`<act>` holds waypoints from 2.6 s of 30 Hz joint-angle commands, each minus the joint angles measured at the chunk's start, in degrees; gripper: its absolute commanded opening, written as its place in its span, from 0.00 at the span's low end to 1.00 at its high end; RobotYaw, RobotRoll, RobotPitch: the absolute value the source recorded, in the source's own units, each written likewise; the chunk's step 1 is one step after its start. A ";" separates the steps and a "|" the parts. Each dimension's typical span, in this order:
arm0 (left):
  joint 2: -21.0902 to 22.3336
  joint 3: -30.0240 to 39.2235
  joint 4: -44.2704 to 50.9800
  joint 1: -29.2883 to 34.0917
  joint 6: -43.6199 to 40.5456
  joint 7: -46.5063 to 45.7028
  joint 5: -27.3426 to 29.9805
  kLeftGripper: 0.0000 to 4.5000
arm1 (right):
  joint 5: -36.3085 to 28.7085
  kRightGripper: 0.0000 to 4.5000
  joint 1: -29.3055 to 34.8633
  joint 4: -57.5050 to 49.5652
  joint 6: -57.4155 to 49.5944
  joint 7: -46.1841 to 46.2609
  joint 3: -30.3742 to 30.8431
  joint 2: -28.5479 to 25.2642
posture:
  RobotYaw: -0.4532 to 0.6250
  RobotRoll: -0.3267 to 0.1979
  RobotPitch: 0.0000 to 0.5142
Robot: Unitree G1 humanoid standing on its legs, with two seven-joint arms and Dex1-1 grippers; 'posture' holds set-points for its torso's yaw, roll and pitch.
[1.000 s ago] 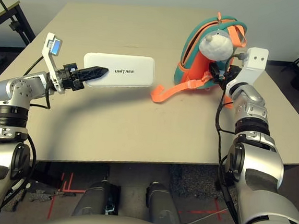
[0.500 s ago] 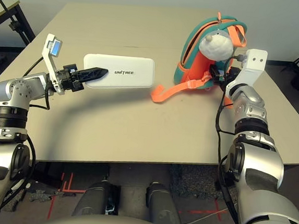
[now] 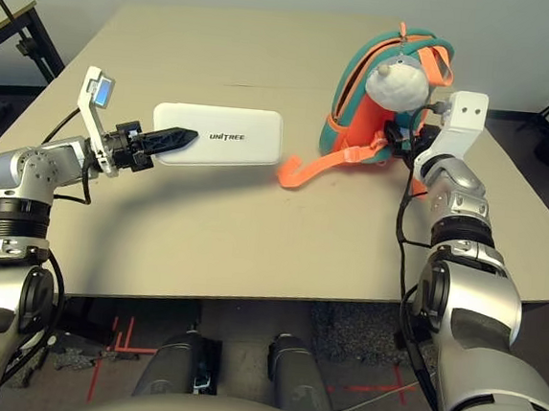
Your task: Put the pencil case into the backpack and zip it.
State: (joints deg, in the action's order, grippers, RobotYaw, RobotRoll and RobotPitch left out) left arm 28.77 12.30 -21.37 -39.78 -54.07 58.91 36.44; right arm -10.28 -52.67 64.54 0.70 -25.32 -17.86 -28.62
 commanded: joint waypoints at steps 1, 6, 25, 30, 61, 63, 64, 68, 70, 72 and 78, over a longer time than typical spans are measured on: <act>0.60 0.16 1.00 -0.43 0.00 0.81 1.35 0.30 | 0.81 1.00 -0.95 1.19 0.88 0.20 0.82 -0.72 | 0.30 0.62 0.06; 0.58 -0.01 0.54 -0.77 0.30 1.07 1.27 0.30 | 1.07 1.00 -1.16 1.73 1.38 0.55 1.32 -0.96 | 0.30 0.62 0.06; 1.62 1.01 0.97 0.50 0.28 0.70 1.81 0.30 | 0.53 1.00 1.69 -2.00 1.40 -4.16 1.86 -3.63 | 0.31 0.62 0.05; 1.93 1.04 0.36 -0.21 0.37 0.75 1.73 0.30 | -3.24 1.00 0.14 -1.31 -3.60 -7.23 -0.62 -3.94 | 0.31 0.62 0.06; 2.08 0.84 1.11 0.68 0.01 0.68 2.42 0.30 | -3.22 0.00 -1.15 0.95 -3.36 -8.73 -0.44 -2.40 | 0.32 0.62 0.06; 2.12 0.72 0.83 0.51 0.13 0.80 2.33 0.30 | -3.19 0.00 -1.09 0.88 -3.28 -8.79 -0.39 -2.33 | 0.31 0.62 0.06; 2.13 0.66 0.82 0.52 0.16 0.85 2.30 0.30 | -3.17 0.00 -1.02 0.77 -3.19 -8.87 -0.34 -2.28 | 0.31 0.62 0.05; 2.20 -0.05 0.52 0.47 0.19 1.33 1.94 0.30 | -3.09 0.00 -0.73 -1.05 -2.75 -10.23 0.26 -2.17 | 0.31 0.62 0.05; 2.18 -0.28 0.04 0.11 0.44 1.49 1.74 0.30 | -3.49 0.00 -0.45 -3.39 -3.12 -11.92 0.60 -2.20 | 0.31 0.62 0.04; 2.20 -0.33 -0.36 -0.21 0.63 1.62 1.62 0.30 | -4.14 0.00 -0.01 -5.94 -4.03 -13.61 0.74 -2.20 | 0.31 0.62 0.04; 2.75 -1.17 -1.25 -0.80 0.90 2.32 0.98 0.30 | -7.27 0.00 3.89 -18.62 -9.77 -19.45 1.54 -1.69 | 0.30 0.62 0.05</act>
State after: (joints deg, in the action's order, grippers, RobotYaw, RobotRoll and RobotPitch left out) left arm 30.63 11.51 -21.79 -39.27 -54.04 60.00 37.51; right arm -15.74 -49.37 50.47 -7.43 -42.58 -16.87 -30.83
